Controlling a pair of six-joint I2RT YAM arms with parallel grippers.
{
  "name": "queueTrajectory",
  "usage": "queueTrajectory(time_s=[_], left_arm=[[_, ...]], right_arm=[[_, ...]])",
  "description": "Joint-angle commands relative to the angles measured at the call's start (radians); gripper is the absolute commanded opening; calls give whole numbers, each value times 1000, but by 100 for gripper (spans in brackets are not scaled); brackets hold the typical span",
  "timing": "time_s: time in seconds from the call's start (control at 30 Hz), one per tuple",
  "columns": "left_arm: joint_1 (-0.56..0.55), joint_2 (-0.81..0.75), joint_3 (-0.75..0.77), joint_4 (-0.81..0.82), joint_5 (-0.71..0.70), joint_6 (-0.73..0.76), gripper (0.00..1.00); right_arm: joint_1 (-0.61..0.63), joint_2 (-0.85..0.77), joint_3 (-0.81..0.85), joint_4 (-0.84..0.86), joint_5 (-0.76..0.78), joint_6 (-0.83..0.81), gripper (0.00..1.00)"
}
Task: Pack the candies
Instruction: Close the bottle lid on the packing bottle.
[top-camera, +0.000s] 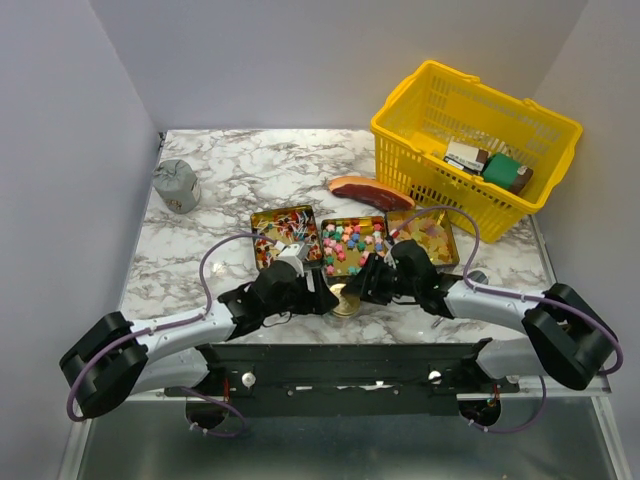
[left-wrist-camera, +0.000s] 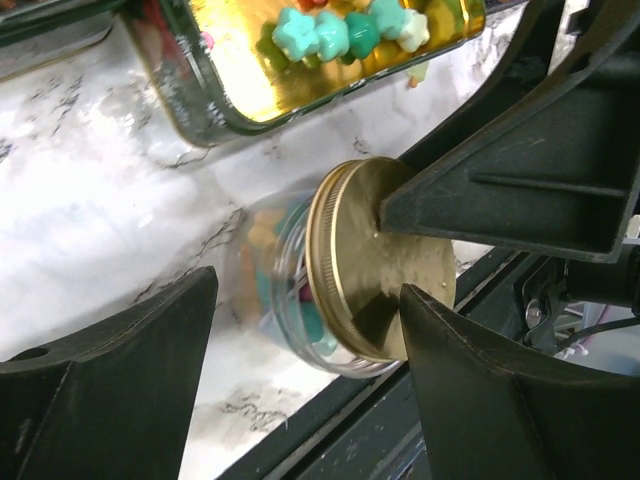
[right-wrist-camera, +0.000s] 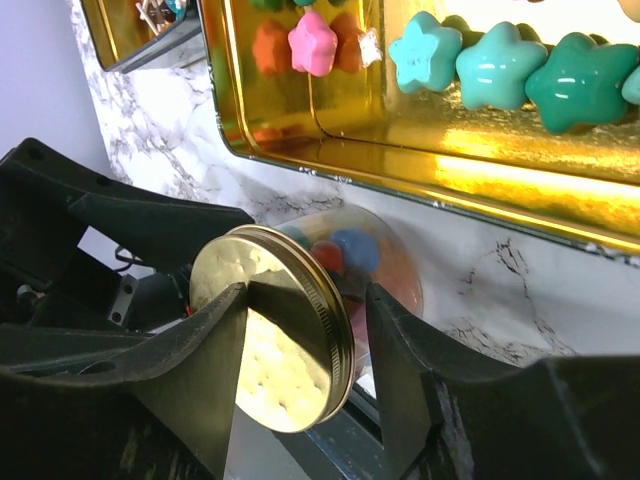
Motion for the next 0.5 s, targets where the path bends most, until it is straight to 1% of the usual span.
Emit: queueTrajectory(time_s=[0.0, 0.17, 0.3, 0.47], left_arm=[[3, -58, 32, -149, -30, -7, 85], [2, -52, 42, -198, 19, -21, 87], [3, -41, 14, -154, 56, -49, 88], [3, -38, -9, -100, 62, -81, 87]], right_arm=[[11, -31, -28, -95, 56, -45, 59], [12, -49, -17, -103, 50, -58, 60], [20, -54, -17, -104, 45, -64, 61], [30, -49, -17, -103, 39, -64, 61]])
